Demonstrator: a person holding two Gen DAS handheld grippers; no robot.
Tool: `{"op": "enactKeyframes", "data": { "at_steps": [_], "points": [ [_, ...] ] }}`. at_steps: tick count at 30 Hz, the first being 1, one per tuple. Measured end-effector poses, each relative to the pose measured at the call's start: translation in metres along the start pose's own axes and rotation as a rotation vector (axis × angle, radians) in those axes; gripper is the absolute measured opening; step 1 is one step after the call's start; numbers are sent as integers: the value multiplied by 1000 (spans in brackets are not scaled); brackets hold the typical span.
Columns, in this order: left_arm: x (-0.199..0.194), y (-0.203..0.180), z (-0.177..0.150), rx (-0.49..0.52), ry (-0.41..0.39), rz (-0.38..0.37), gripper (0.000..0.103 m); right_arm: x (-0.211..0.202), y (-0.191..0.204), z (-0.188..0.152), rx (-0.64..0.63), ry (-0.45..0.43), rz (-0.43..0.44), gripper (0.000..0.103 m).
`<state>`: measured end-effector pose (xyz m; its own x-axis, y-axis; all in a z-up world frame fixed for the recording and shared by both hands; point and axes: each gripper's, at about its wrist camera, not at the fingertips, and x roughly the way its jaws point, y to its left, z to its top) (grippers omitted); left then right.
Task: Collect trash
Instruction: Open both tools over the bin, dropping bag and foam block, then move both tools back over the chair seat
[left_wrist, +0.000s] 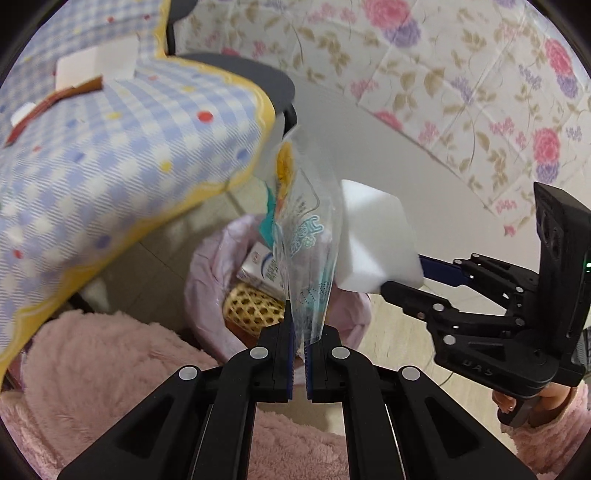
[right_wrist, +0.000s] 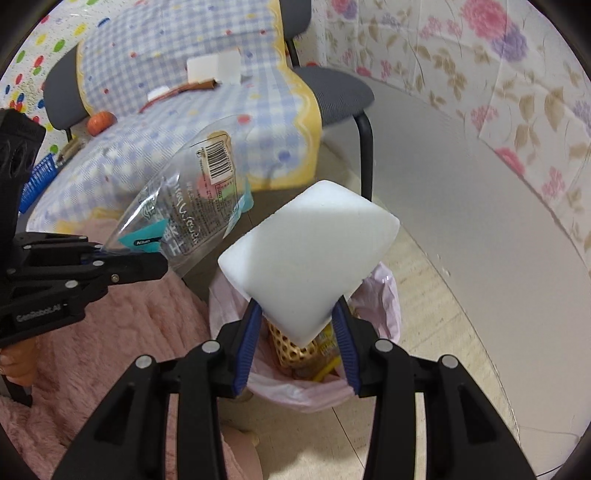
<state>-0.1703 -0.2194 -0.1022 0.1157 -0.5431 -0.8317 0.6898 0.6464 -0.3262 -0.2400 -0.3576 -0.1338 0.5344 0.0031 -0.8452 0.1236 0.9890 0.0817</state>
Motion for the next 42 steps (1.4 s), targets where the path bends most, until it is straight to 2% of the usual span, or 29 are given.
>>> {"op": "enactKeyframes", "data": {
  "at_steps": [7, 9, 11, 13, 15, 17, 21, 28, 32, 42],
  "points": [
    [28, 6, 10, -12, 66, -6, 9, 29, -15, -2, 33, 38, 19, 42],
    [33, 9, 13, -10, 77, 1, 11, 36, -17, -1, 34, 45, 20, 46],
    [34, 13, 14, -15, 77, 8, 32, 40, -19, -1, 38, 56, 14, 55],
    [32, 16, 15, -25, 69, 20, 44, 39, -21, -2, 38, 61, 5, 57],
    [25, 20, 15, -28, 59, 27, 46, 30, -23, -1, 39, 51, -8, 57],
    [13, 22, 16, -28, 28, 34, 56, 16, -27, 2, 54, 23, -18, 57],
    [-16, 26, 16, -33, -49, 76, 56, -16, -30, 13, 83, -59, -34, 57],
    [-56, 33, 18, -44, -155, 166, 56, -62, -15, 36, 83, -197, -4, 57],
    [-75, 44, 18, -67, -202, 204, 56, -71, -2, 49, 57, -227, 16, 56],
    [-127, 79, 13, -126, -326, 361, 56, -69, 38, 85, 6, -250, 122, 56]
  ]
}}
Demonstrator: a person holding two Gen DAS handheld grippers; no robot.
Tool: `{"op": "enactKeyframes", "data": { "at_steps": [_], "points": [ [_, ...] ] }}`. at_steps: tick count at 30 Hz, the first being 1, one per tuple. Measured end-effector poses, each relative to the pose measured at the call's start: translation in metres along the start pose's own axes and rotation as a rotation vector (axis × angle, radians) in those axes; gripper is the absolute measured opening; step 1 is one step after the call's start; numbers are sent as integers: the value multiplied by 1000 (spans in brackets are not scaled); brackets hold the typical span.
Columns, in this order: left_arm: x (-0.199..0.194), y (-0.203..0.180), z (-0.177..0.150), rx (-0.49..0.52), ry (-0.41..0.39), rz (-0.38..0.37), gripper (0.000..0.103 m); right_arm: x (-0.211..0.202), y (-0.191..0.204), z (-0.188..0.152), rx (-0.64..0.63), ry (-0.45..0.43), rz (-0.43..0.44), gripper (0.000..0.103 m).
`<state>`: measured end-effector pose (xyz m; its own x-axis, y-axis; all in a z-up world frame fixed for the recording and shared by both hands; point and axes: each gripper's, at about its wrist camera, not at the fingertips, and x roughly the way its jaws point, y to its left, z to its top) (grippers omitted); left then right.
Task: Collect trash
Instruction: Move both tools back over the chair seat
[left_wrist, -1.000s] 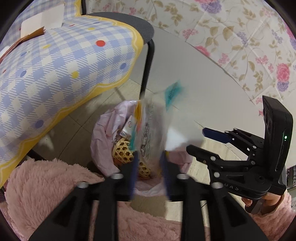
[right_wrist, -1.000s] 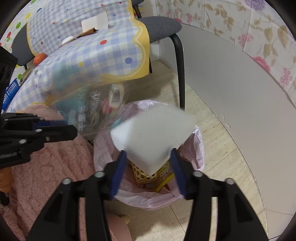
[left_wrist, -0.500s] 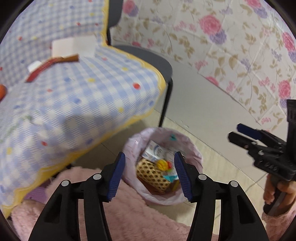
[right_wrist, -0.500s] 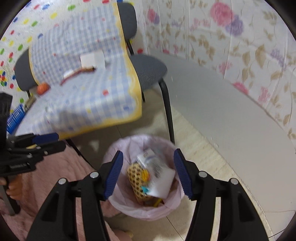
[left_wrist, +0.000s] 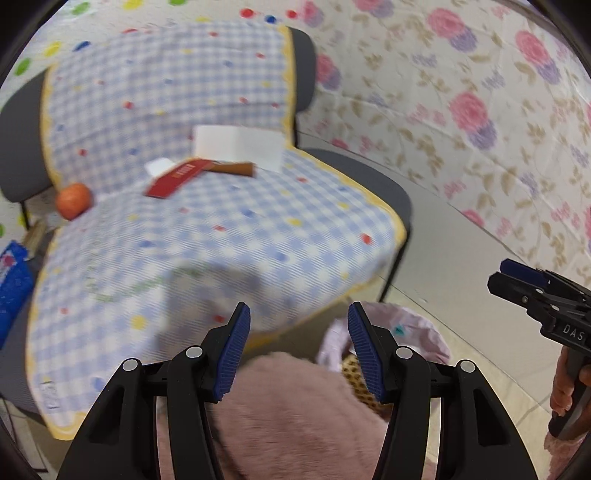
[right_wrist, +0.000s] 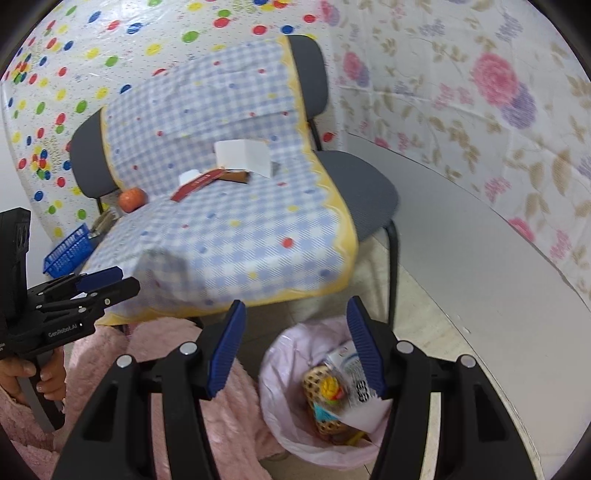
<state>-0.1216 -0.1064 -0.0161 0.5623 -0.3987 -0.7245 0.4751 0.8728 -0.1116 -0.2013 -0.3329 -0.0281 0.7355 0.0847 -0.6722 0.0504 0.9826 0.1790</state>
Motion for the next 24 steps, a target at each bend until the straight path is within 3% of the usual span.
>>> {"op": "enactKeyframes", "data": {
  "at_steps": [12, 16, 24],
  "points": [
    [-22, 74, 27, -77, -57, 194, 56, 41, 45, 57, -57, -31, 102, 56],
    [-28, 97, 46, -99, -77, 254, 63, 53, 55, 79, -80, -46, 103, 57],
    [-34, 118, 89, -80, -132, 351, 65, 92, 60, 112, -87, -33, 131, 56]
  ]
}}
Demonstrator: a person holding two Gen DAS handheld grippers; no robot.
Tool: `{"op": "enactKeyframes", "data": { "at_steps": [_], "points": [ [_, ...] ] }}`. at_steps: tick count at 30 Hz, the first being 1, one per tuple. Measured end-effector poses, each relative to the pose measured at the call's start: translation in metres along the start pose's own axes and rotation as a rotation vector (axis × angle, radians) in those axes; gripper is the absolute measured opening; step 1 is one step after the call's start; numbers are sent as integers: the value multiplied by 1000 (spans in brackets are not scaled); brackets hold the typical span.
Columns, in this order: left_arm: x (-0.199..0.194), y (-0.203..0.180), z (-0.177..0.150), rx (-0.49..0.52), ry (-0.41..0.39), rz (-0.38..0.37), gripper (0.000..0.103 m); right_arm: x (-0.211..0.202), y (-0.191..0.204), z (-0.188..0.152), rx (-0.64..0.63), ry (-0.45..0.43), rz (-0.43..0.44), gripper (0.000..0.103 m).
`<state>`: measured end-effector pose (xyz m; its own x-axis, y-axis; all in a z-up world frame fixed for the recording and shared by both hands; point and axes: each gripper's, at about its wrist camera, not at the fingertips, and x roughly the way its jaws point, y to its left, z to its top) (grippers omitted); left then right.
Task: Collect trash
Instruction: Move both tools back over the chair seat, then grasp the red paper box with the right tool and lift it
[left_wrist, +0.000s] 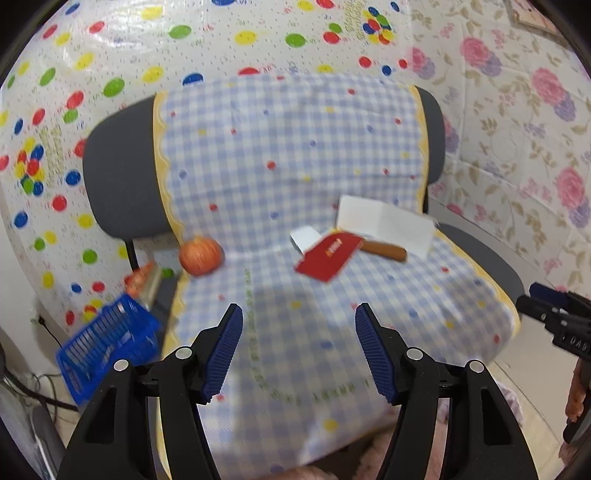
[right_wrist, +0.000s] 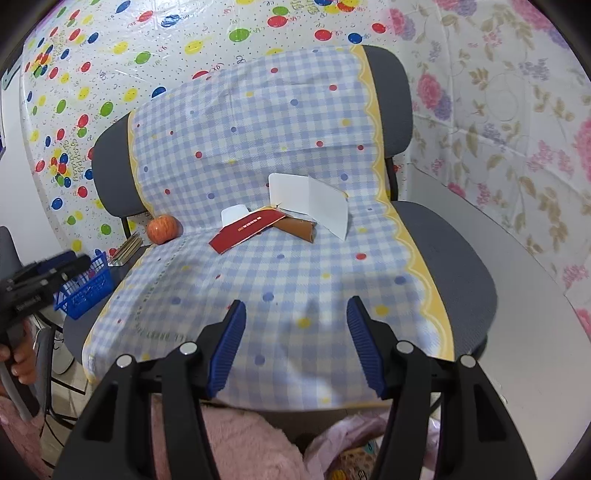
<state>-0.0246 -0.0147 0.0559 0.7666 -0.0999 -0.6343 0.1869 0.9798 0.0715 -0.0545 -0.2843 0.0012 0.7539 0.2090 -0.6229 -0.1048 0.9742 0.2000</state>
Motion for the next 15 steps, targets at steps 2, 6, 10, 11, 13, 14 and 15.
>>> {"op": "enactKeyframes", "data": {
  "at_steps": [2, 6, 10, 11, 13, 14, 15],
  "points": [
    [7, 1, 10, 10, -10, 11, 67, 12, 0, 7, -2, 4, 1, 56],
    [34, 6, 22, 12, -2, 15, 67, 37, 9, 22, -26, 16, 5, 56],
    [74, 14, 20, 2, 49, 9, 67, 76, 22, 37, -41, 47, 11, 56],
    [83, 16, 19, 2, 63, 14, 67, 84, 25, 40, -43, 53, 13, 56],
    [102, 22, 17, 1, 88, 17, 67, 110, 35, 48, -52, 73, 20, 57],
    [110, 25, 15, -2, 101, 21, 67, 120, 39, 51, -55, 80, 20, 57],
    [121, 29, 14, -7, 119, 28, 67, 135, 45, 55, -60, 93, 23, 58]
  ]
}}
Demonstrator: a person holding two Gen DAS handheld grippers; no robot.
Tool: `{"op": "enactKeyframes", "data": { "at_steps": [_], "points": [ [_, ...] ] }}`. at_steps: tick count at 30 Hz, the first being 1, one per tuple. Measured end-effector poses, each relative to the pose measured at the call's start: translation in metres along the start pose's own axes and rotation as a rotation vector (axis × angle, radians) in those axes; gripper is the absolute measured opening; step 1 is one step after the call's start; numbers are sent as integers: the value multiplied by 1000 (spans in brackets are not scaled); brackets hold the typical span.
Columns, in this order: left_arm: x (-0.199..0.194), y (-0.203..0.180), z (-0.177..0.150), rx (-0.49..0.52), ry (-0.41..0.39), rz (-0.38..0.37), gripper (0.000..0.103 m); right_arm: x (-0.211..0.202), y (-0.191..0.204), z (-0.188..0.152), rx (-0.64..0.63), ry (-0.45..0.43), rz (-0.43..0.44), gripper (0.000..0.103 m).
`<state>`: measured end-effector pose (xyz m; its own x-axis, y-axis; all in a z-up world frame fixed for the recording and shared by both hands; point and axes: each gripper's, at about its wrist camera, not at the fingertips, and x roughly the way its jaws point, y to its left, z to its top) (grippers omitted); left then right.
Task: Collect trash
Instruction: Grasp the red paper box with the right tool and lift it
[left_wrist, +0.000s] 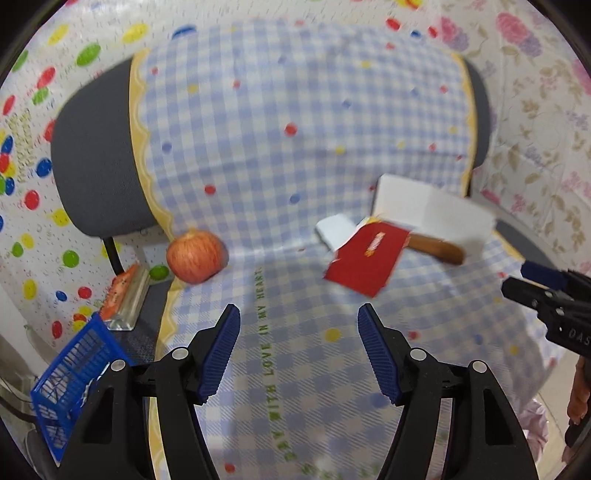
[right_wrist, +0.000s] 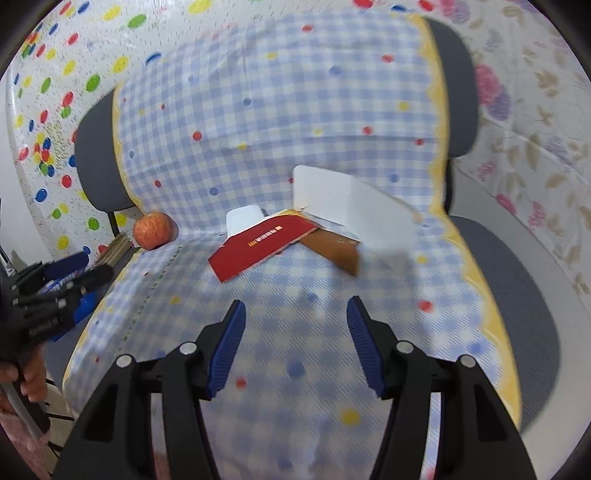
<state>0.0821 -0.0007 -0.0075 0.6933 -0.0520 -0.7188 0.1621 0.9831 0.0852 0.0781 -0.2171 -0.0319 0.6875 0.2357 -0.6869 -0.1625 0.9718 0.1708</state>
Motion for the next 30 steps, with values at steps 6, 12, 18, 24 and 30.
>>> {"op": "enactKeyframes", "data": {
  "at_steps": [6, 12, 18, 24, 30],
  "points": [
    [34, 17, 3, -9, 25, 27, 83, 65, 23, 24, -13, 56, 7, 62],
    [50, 33, 6, -36, 29, 32, 83, 108, 33, 37, -3, 109, 6, 74],
    [54, 40, 7, -40, 27, 39, 83, 146, 33, 42, 68, 189, -13, 74],
    [47, 46, 7, -49, 22, 52, 83, 166, 38, 54, 99, 190, -90, 76],
    [31, 45, 4, -46, 9, 59, 83, 157, 40, 56, 138, 154, -74, 23]
  ]
}}
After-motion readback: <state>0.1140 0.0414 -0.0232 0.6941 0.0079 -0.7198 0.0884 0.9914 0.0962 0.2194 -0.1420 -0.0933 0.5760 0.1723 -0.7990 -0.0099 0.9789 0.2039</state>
